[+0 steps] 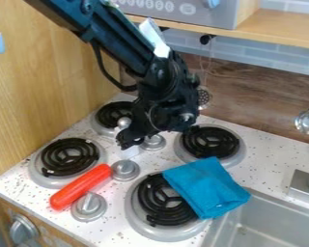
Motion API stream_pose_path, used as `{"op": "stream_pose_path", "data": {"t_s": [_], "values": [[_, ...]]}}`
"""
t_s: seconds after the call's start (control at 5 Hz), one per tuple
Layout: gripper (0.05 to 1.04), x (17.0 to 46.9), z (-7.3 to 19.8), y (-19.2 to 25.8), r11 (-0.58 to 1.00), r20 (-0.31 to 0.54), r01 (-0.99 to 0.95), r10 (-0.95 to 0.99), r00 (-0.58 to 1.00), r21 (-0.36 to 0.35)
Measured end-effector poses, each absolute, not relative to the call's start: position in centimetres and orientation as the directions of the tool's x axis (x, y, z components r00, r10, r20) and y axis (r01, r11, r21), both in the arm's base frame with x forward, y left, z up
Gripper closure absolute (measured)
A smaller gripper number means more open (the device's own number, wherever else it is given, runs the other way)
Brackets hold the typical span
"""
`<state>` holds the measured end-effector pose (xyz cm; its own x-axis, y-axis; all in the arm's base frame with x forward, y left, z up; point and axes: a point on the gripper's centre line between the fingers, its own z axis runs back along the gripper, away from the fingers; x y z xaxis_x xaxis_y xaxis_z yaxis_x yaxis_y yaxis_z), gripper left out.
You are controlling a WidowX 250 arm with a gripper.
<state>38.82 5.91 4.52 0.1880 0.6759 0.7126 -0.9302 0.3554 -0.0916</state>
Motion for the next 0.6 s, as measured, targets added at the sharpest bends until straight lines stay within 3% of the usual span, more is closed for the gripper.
{"op": "stream_pose_path", "data": {"t_s": [0.2, 0.6], "values": [[0.080, 38.1, 5.4, 4.7, 0.331, 0.586, -0.939, 0.781, 0.217, -0.093], [0.080, 35.1, 7.2, 5.6, -0.064, 0.301, -0.992, 0.949, -0.094, -0.109]]}}
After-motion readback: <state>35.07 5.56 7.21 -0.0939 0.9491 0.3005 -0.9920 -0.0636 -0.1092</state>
